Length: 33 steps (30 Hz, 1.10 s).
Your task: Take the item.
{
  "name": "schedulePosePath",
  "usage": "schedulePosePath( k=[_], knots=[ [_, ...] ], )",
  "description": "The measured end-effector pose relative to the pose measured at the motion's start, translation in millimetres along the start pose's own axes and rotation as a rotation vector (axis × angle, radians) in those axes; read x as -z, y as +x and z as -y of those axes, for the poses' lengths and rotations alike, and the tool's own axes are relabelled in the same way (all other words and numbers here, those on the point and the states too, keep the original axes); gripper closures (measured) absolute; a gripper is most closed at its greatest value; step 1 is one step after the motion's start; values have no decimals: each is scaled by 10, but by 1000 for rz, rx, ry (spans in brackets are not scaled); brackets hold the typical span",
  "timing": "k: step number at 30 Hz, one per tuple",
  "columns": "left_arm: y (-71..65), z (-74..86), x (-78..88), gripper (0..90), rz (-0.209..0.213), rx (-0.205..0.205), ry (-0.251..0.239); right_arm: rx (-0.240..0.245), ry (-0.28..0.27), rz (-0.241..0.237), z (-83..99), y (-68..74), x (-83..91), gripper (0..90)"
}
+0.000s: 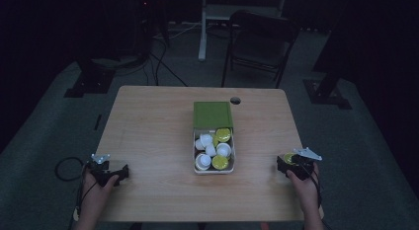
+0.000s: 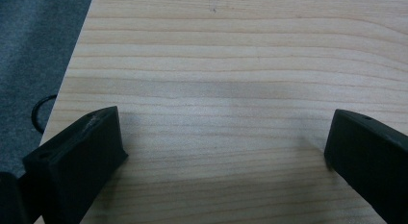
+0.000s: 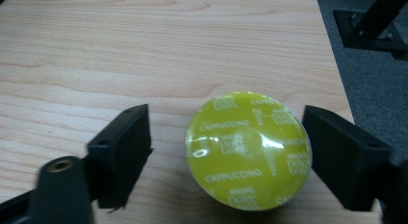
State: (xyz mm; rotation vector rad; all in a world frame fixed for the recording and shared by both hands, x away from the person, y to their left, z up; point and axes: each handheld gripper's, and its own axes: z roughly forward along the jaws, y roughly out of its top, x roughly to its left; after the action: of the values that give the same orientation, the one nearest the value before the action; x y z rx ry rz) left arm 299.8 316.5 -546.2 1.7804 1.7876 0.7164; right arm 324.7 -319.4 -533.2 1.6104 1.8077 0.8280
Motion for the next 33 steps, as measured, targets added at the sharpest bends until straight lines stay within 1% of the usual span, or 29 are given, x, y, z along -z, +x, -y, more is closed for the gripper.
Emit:
schedulePosePath(
  k=[2,9,12,15,20,24,28,33],
  knots=[
    [0,0,0,2,0,0,0,7,-4,-2,-18,9,10,135],
    [0,0,0,2,0,0,0,17,-29,-2,-119,32,75,131],
    [0,0,0,2,0,0,0,22,-50,-2,-184,44,115,132],
    [0,0,0,2,0,0,0,17,-67,-17,-229,69,143,131],
    [0,0,0,2,0,0,0,35,-92,-54,-289,150,179,131],
    [0,0,0,2,0,0,0,45,-98,-95,-321,229,185,129],
    [0,0,0,2,0,0,0,38,-99,-134,-338,293,188,130],
    [0,0,0,2,0,0,0,44,-102,-190,-346,374,184,129]
  ],
)
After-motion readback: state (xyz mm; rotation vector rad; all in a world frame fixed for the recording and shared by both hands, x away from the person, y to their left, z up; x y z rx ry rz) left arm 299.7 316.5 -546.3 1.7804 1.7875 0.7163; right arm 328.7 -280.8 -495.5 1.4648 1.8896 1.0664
